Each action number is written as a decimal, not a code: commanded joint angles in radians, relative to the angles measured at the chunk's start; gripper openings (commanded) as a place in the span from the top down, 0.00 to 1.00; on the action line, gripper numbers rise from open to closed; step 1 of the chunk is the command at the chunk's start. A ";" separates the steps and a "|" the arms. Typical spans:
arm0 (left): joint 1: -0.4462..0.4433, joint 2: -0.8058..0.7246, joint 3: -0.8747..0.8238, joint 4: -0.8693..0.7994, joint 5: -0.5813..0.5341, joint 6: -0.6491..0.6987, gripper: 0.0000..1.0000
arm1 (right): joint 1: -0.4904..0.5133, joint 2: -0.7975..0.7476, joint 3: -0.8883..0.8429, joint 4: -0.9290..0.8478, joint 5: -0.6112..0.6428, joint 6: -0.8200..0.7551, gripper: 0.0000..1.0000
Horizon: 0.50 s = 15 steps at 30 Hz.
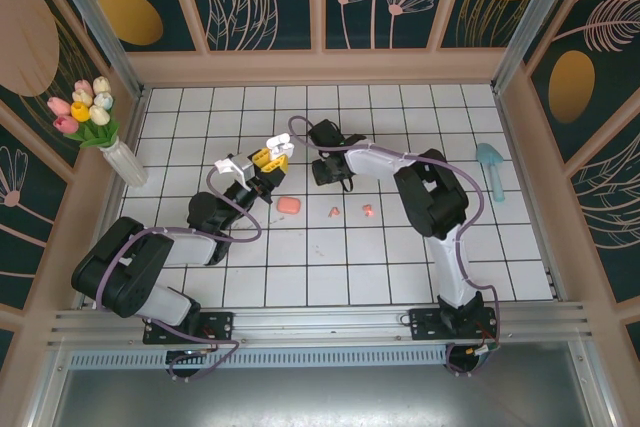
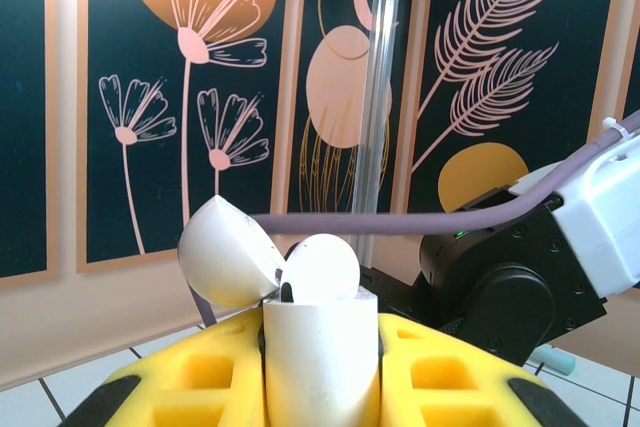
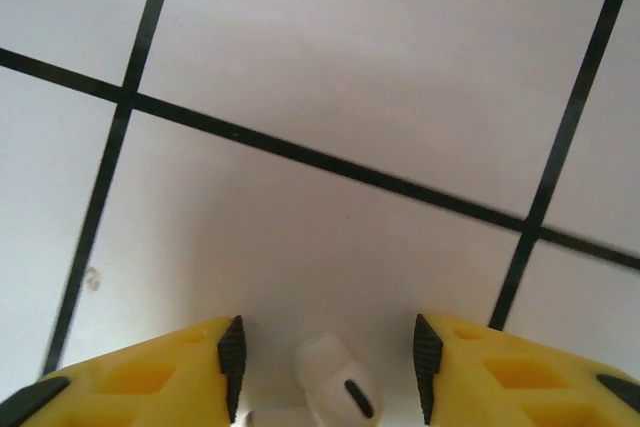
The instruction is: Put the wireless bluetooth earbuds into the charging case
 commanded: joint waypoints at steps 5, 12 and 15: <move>-0.003 -0.007 0.024 0.236 -0.007 -0.023 1.00 | -0.005 -0.087 0.036 -0.116 -0.003 0.464 0.46; -0.003 -0.008 0.022 0.237 -0.007 -0.023 1.00 | 0.012 -0.059 0.000 -0.141 0.066 0.652 0.46; -0.003 -0.006 0.024 0.236 -0.006 -0.024 1.00 | 0.021 -0.045 0.008 -0.145 0.086 0.660 0.46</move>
